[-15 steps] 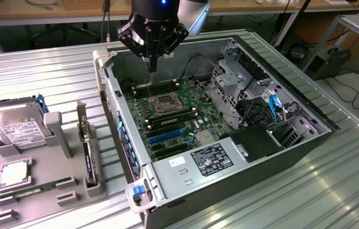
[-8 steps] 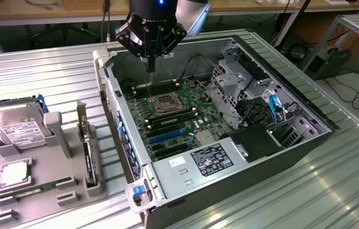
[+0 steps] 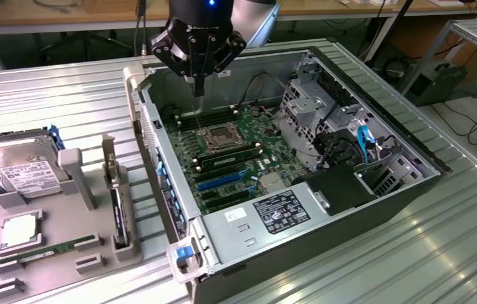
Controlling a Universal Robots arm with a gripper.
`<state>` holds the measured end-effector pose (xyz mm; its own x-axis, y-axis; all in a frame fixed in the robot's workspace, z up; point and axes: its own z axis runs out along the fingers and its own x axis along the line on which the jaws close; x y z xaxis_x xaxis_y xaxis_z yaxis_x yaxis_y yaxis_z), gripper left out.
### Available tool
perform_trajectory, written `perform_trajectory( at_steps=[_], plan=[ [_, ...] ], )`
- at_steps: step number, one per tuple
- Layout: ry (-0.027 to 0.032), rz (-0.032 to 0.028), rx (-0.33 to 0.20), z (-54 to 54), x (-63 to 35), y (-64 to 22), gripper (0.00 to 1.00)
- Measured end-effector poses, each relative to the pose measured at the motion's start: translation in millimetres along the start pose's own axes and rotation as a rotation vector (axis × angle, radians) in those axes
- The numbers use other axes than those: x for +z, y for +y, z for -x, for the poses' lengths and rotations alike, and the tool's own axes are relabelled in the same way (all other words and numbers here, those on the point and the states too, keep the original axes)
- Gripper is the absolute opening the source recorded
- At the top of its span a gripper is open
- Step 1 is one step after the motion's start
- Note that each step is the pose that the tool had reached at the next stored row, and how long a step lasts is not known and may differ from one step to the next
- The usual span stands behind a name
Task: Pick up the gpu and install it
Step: 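Reach for the gpu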
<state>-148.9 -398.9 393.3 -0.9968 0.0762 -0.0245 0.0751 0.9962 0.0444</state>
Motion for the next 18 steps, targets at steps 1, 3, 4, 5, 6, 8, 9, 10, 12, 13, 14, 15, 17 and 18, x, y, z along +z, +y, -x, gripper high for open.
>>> perform_trajectory(
  at_steps=[1, 3, 4, 5, 6, 8, 9, 10, 12, 13, 14, 15, 17, 18],
  plan=[
    [0.0001, 0.0, 0.0, -0.3, 0.0, 0.0, 0.11],
    [0.0, 0.0, 0.0, -1.0, 0.0, -0.1, 0.11],
    [0.0, 0.0, 0.0, -1.3, 0.0, -0.1, 0.11],
    [0.0001, 0.0, 0.0, -1.5, -0.1, -0.1, 0.11],
    [0.0, 0.0, 0.0, -1.8, -0.1, -0.1, 0.11],
    [0.0, 0.0, 0.0, -2.3, -0.1, -0.2, 0.11],
    [0.0, 0.0, 0.0, -2.6, -0.1, -0.2, 0.11],
    [0.0, 0.0, 0.0, -2.9, -0.1, -0.2, 0.11],
    [0.0, 0.0, 0.0, -3.5, -0.1, -0.3, 0.11],
    [0.0, 0.0, 0.0, -3.9, -0.1, -0.3, 0.11],
    [0.0, 0.0, 0.0, -4.1, -0.1, -0.3, 0.11],
    [0.0, 0.0, 0.0, -4.4, -0.1, -0.3, 0.11],
    [0.0, 0.0, 0.0, -4.9, -0.1, -0.4, 0.11],
    [0.0, 0.0, 0.0, -5.2, -0.2, -0.4, 0.11]
  ],
)
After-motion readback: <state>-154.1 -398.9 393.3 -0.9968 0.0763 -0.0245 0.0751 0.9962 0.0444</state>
